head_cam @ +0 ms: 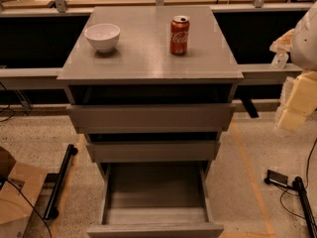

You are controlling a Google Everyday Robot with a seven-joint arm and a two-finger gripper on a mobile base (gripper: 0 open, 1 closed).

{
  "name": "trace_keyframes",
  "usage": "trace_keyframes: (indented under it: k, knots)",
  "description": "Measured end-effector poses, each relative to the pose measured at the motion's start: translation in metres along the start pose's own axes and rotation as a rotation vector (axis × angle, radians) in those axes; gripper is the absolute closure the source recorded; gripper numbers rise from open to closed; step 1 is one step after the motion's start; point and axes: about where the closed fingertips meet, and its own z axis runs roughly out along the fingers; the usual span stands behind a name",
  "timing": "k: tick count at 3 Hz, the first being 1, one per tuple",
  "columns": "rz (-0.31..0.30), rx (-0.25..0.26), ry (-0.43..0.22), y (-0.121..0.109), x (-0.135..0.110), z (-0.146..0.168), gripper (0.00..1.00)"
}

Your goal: Close bottom drawer

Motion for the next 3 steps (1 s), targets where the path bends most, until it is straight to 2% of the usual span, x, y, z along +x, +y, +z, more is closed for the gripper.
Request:
trace_keyframes:
  k: [1, 2, 3]
  knots:
    - [0.0, 0.001, 0.0, 0.0, 0.0, 0.0, 0.0]
    - [-0.001, 0.011, -0.003, -0.001, -0.001, -0.002, 0.2]
    - [-0.035, -0.005, -0.043, 0.001, 0.002, 0.016, 0.42]
